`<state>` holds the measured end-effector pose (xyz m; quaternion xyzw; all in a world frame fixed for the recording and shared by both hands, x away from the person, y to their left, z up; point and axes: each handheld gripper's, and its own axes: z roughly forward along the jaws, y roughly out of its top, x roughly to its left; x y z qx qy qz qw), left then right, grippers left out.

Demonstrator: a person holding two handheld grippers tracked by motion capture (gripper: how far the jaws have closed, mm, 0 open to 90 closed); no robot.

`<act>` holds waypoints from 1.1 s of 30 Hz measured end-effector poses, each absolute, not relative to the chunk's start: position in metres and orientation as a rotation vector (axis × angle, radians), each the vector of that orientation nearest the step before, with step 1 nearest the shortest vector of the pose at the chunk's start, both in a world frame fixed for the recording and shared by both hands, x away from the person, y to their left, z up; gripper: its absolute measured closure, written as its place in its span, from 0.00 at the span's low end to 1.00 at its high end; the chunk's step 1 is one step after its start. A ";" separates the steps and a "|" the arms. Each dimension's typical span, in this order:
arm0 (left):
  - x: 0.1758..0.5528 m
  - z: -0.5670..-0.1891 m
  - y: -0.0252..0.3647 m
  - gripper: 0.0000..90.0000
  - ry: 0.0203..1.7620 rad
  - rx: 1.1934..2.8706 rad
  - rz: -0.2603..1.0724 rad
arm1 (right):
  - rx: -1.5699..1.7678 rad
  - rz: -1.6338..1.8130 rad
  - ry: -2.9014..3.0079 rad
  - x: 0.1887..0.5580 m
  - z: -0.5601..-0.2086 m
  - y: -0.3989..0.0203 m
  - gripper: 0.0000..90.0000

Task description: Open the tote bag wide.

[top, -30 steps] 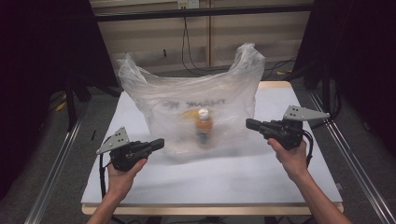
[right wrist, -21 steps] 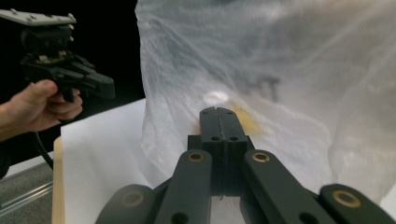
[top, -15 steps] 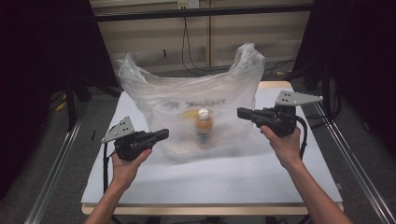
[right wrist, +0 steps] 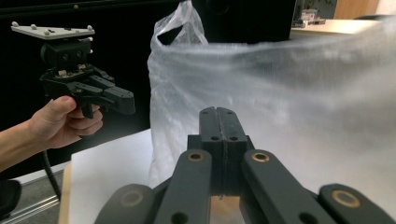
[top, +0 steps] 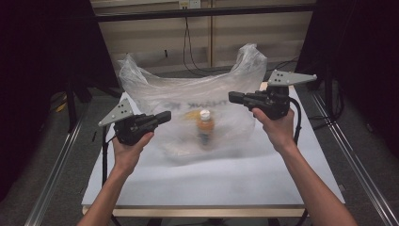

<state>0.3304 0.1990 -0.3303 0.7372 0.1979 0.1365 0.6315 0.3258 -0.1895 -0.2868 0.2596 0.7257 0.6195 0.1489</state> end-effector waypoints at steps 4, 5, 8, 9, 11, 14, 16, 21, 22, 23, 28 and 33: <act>0.337 -0.321 0.196 1.00 0.449 1.669 0.320 | 0.732 1.790 2.078 0.332 -0.278 -0.185 1.00; 0.339 -0.318 0.196 1.00 0.444 1.670 0.321 | 0.721 1.802 2.073 0.333 -0.275 -0.183 1.00; 0.343 -0.310 0.194 1.00 0.421 1.657 0.327 | 0.713 1.801 2.061 0.337 -0.265 -0.177 1.00; 0.344 -0.307 0.193 1.00 0.423 1.652 0.327 | 0.710 1.801 2.052 0.339 -0.262 -0.175 1.00; 0.347 -0.300 0.190 1.00 0.422 1.644 0.331 | 0.718 1.805 2.045 0.345 -0.255 -0.173 1.00; 0.353 -0.291 0.189 1.00 0.413 1.634 0.320 | 0.729 1.805 2.032 0.351 -0.248 -0.170 1.00; 0.358 -0.285 0.188 1.00 0.414 1.629 0.325 | 0.740 1.789 2.040 0.357 -0.244 -0.167 1.00; 0.372 -0.272 0.185 1.00 0.436 1.611 0.341 | 0.768 1.766 2.061 0.371 -0.242 -0.164 1.00; 0.376 -0.269 0.184 1.00 0.440 1.606 0.336 | 0.773 1.759 2.062 0.372 -0.241 -0.163 1.00; 0.379 -0.266 0.183 1.00 0.448 1.607 0.338 | 0.781 1.755 2.065 0.375 -0.241 -0.163 1.00; 0.393 -0.254 0.170 1.00 0.462 1.657 0.366 | 0.803 1.700 2.081 0.389 -0.233 -0.155 1.00; 0.404 -0.260 0.163 1.00 0.490 1.693 0.336 | 0.829 1.675 2.088 0.396 -0.228 -0.150 1.00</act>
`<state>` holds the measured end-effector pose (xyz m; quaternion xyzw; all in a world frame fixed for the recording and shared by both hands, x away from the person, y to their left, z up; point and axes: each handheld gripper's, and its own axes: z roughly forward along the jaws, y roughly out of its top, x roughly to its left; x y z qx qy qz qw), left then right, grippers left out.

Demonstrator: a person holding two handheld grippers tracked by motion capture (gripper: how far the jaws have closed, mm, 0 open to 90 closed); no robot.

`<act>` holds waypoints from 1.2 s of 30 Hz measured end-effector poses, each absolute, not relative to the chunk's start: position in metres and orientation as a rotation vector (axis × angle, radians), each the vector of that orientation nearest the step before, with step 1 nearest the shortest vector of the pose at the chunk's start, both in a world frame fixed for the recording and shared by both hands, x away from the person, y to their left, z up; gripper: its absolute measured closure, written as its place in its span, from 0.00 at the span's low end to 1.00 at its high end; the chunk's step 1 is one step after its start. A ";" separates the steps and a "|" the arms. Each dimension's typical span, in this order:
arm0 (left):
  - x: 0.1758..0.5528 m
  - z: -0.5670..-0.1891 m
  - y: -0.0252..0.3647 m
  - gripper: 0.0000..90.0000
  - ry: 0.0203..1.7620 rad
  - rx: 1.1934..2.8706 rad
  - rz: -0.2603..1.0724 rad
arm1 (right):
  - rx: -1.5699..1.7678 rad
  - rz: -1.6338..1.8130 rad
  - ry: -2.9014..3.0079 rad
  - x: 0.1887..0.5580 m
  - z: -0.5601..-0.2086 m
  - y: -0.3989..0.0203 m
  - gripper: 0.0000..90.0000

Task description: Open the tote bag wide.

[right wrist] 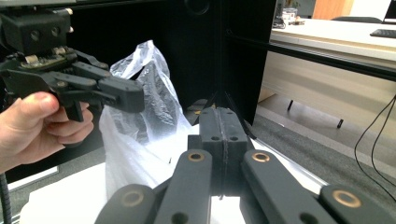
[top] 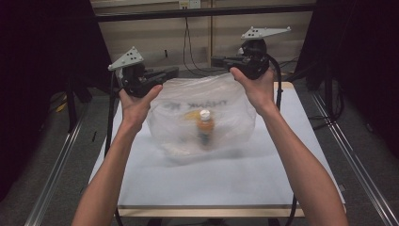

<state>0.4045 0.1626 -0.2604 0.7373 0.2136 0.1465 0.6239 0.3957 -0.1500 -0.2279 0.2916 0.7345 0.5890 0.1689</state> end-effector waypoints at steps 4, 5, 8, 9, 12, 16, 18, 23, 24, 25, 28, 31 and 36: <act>0.406 -0.276 0.152 1.00 0.491 1.777 0.340 | 0.878 1.579 2.144 0.403 -0.243 -0.150 1.00; 0.406 -0.278 0.150 1.00 0.488 1.790 0.346 | 0.890 1.569 2.159 0.404 -0.250 -0.150 1.00; 0.404 -0.285 0.143 1.00 0.472 1.814 0.335 | 0.896 1.562 2.184 0.404 -0.263 -0.150 1.00; 0.403 -0.288 0.141 1.00 0.471 1.822 0.330 | 0.896 1.560 2.188 0.403 -0.265 -0.150 1.00; 0.404 -0.297 0.137 1.00 0.478 1.860 0.323 | 0.899 1.548 2.210 0.400 -0.277 -0.150 1.00; 0.405 -0.307 0.136 1.00 0.483 1.867 0.301 | 0.908 1.534 2.231 0.397 -0.290 -0.151 1.00; 0.404 -0.312 0.133 1.00 0.481 1.889 0.300 | 0.911 1.526 2.247 0.395 -0.297 -0.151 1.00; 0.399 -0.321 0.127 1.00 0.459 1.902 0.279 | 0.927 1.525 2.270 0.392 -0.315 -0.152 1.00; 0.396 -0.322 0.126 1.00 0.445 1.907 0.275 | 0.926 1.523 2.278 0.392 -0.317 -0.152 1.00; 0.393 -0.324 0.124 1.00 0.435 1.912 0.272 | 0.927 1.515 2.285 0.391 -0.320 -0.152 1.00; 0.391 -0.331 0.124 1.00 0.438 1.925 0.273 | 0.923 1.513 2.300 0.386 -0.328 -0.151 1.00; 0.393 -0.341 0.129 1.00 0.465 1.930 0.262 | 0.914 1.499 2.312 0.382 -0.333 -0.151 1.00; 0.399 -0.359 0.130 1.00 0.492 1.951 0.239 | 0.960 1.438 2.343 0.384 -0.351 -0.160 1.00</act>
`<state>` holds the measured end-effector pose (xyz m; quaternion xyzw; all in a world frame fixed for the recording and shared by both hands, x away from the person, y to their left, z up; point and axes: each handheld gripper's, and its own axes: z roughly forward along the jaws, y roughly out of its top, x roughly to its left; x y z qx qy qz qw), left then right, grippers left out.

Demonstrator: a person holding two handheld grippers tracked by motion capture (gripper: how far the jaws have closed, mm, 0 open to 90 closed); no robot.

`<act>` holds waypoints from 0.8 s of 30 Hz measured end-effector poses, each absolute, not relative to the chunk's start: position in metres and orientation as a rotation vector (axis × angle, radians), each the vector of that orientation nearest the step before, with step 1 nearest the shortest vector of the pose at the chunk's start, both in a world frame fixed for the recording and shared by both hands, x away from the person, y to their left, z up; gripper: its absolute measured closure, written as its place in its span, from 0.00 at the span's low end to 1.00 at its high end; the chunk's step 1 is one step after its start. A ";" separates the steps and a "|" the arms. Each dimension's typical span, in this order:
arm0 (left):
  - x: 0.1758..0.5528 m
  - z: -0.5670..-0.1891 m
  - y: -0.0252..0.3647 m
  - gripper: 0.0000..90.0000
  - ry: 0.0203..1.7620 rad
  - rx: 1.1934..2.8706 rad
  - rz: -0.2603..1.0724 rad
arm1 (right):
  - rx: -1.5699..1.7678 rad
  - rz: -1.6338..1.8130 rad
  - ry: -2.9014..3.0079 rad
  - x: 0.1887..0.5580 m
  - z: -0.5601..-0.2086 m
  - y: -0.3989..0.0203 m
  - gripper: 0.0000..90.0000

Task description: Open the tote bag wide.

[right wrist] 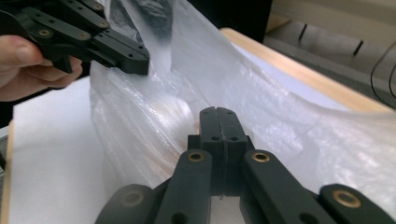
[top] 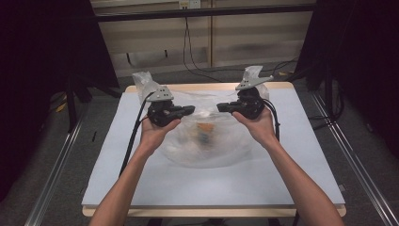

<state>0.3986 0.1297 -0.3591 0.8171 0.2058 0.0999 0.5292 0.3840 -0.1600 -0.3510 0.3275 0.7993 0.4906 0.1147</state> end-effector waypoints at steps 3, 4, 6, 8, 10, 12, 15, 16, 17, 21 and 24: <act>0.403 -0.367 0.128 1.00 0.506 1.968 0.233 | 0.978 1.421 2.361 0.386 -0.362 -0.161 1.00; 0.404 -0.368 0.128 1.00 0.513 1.971 0.228 | 0.981 1.415 2.366 0.387 -0.364 -0.160 1.00; 0.405 -0.372 0.127 1.00 0.520 1.983 0.221 | 0.983 1.428 2.366 0.389 -0.369 -0.157 1.00; 0.405 -0.376 0.126 1.00 0.521 1.999 0.221 | 0.979 1.426 2.379 0.388 -0.374 -0.154 1.00; 0.404 -0.382 0.125 1.00 0.522 2.009 0.215 | 0.977 1.423 2.390 0.387 -0.379 -0.152 1.00; 0.404 -0.388 0.124 1.00 0.519 2.017 0.204 | 0.976 1.427 2.399 0.383 -0.385 -0.151 1.00; 0.404 -0.397 0.124 1.00 0.534 2.049 0.203 | 0.986 1.398 2.406 0.381 -0.392 -0.152 1.00; 0.406 -0.401 0.125 1.00 0.534 2.055 0.198 | 0.995 1.384 2.405 0.381 -0.395 -0.154 1.00; 0.406 -0.404 0.124 1.00 0.546 2.053 0.194 | 1.005 1.381 2.409 0.382 -0.399 -0.156 1.00; 0.410 -0.414 0.126 1.00 0.555 2.059 0.178 | 1.020 1.378 2.414 0.384 -0.410 -0.161 1.00; 0.411 -0.422 0.126 1.00 0.571 2.073 0.169 | 1.037 1.393 2.415 0.386 -0.419 -0.164 1.00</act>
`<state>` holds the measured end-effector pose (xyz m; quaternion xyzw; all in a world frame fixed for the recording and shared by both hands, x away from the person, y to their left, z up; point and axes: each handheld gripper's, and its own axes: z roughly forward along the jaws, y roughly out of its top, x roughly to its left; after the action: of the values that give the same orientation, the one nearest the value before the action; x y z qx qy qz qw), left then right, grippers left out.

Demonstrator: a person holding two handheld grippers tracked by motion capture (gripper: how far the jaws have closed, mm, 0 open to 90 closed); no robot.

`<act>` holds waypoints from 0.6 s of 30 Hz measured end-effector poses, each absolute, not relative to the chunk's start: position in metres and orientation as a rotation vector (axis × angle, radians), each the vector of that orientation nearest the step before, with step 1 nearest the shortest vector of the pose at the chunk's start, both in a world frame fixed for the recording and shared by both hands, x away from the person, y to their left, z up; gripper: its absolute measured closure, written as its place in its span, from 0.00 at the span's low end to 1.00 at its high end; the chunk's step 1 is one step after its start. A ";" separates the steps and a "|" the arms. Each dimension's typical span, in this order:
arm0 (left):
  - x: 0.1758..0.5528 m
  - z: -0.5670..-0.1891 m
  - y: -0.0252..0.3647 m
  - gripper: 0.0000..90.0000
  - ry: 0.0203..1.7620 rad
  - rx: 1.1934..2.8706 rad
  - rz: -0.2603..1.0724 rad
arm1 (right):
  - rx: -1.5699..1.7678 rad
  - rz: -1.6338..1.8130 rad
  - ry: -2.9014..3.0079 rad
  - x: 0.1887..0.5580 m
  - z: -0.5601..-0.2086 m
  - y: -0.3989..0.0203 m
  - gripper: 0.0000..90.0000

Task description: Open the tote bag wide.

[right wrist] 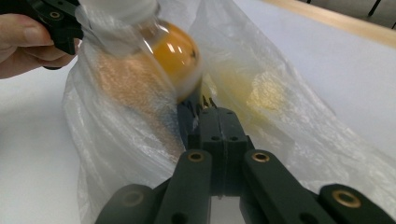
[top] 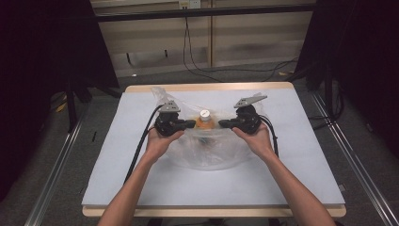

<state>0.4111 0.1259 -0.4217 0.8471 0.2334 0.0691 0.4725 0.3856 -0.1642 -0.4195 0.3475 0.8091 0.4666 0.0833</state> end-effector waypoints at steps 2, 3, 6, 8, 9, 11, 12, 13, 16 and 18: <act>0.412 -0.427 0.126 1.00 0.569 2.081 0.160 | 1.043 1.403 2.425 0.387 -0.428 -0.167 1.00; 0.412 -0.430 0.127 1.00 0.574 2.076 0.153 | 1.052 1.398 2.428 0.387 -0.432 -0.168 1.00; 0.413 -0.440 0.128 1.00 0.601 2.074 0.141 | 1.071 1.389 2.436 0.386 -0.443 -0.171 1.00; 0.415 -0.447 0.128 1.00 0.607 2.111 0.152 | 1.078 1.377 2.444 0.385 -0.450 -0.173 1.00; 0.416 -0.452 0.127 1.00 0.616 2.133 0.145 | 1.083 1.364 2.447 0.385 -0.453 -0.172 1.00; 0.419 -0.463 0.125 1.00 0.626 2.147 0.128 | 1.091 1.336 2.463 0.384 -0.462 -0.170 1.00; 0.421 -0.467 0.126 1.00 0.638 2.154 0.118 | 1.094 1.330 2.472 0.383 -0.468 -0.168 1.00; 0.422 -0.470 0.125 1.00 0.649 2.143 0.105 | 1.104 1.317 2.481 0.384 -0.473 -0.167 1.00; 0.422 -0.481 0.124 1.00 0.652 2.196 0.102 | 1.130 1.261 2.509 0.387 -0.484 -0.164 1.00; 0.422 -0.486 0.125 1.00 0.654 2.212 0.094 | 1.136 1.248 2.526 0.387 -0.491 -0.165 1.00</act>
<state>0.4222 0.1253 -0.4860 0.8763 0.2592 0.0371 0.4044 0.3871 -0.1645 -0.4909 0.3734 0.8304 0.4102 0.0520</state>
